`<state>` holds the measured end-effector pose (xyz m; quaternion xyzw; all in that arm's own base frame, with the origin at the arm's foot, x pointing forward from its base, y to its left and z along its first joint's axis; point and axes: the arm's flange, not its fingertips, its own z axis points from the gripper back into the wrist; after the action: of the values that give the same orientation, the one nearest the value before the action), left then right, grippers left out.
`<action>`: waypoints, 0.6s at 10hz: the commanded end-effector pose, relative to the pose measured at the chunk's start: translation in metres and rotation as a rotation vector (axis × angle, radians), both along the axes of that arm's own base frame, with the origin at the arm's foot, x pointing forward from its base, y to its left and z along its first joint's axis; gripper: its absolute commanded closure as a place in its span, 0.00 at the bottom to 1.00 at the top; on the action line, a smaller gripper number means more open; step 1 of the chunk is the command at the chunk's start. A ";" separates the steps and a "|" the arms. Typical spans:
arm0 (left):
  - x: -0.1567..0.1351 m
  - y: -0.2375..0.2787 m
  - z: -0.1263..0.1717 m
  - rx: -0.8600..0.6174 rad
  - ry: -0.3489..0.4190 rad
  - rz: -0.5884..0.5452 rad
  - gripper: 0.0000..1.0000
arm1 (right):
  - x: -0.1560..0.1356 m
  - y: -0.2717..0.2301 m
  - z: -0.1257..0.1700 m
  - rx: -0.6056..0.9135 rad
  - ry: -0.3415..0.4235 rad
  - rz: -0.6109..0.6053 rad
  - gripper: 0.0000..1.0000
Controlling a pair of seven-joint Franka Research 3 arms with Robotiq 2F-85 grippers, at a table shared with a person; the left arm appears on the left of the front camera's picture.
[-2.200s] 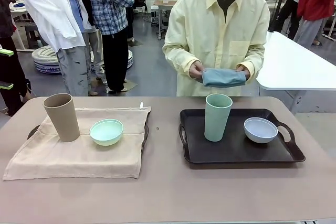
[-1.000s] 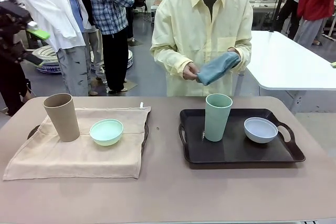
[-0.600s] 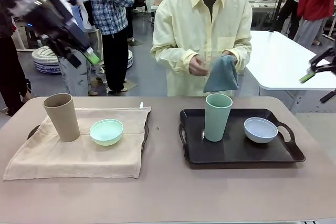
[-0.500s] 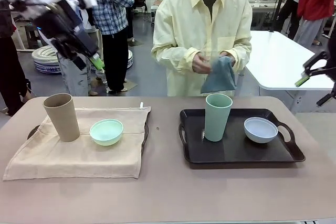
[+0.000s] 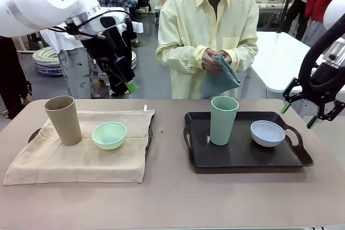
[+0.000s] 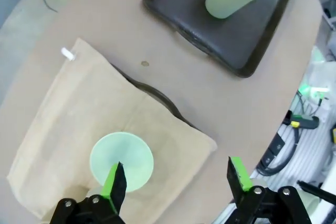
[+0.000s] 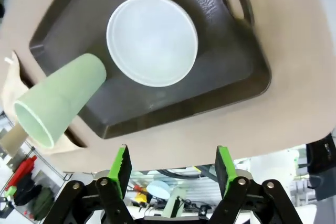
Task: Set up a tray with a mat and arrange the tableware.
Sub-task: Pick up the Picnic Bowl and Reusable plastic cup from the Handle tray in front of the human's position and hold them in the air.
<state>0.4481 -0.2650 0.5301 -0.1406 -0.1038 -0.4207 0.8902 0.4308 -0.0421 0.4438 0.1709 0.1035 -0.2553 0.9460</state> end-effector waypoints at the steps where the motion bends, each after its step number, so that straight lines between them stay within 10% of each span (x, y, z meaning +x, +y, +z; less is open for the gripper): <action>1: 0.016 0.001 -0.001 -0.014 0.022 -0.039 0.00 | 0.005 -0.007 -0.006 -0.013 0.023 -0.013 0.17; 6: 0.007 -0.004 -0.007 0.000 0.013 -0.012 0.00 | 0.000 0.000 0.000 0.000 0.000 0.000 0.17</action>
<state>0.4576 -0.2675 0.5222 -0.1552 -0.0926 -0.4282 0.8854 0.4323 -0.0422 0.4431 0.1727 0.1018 -0.2542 0.9462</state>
